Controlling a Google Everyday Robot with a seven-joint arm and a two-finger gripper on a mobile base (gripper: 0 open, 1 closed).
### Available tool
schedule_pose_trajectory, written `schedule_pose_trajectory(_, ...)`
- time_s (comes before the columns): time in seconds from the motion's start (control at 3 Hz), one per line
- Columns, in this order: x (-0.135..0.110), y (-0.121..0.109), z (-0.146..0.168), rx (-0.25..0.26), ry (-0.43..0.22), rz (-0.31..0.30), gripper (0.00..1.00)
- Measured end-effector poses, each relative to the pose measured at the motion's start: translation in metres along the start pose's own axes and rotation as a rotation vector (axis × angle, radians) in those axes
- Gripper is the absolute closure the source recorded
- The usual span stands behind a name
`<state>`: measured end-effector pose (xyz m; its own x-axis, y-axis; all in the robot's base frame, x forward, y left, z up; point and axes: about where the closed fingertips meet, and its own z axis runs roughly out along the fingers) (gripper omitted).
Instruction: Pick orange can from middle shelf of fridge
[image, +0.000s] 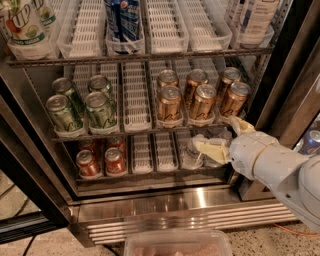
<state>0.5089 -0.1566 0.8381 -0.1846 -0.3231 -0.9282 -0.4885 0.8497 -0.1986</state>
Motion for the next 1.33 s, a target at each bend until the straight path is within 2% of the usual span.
schedule_pose_trajectory(0.67,-0.002,-0.002,0.016,0.013,-0.014,0.018,0.31)
schedule_pose_trajectory(1.0,-0.003,-0.009,0.032,0.032,-0.021,0.002,0.28)
schedule_pose_trajectory(1.33,-0.003,-0.009,0.032,0.032,-0.021,0.002,0.29)
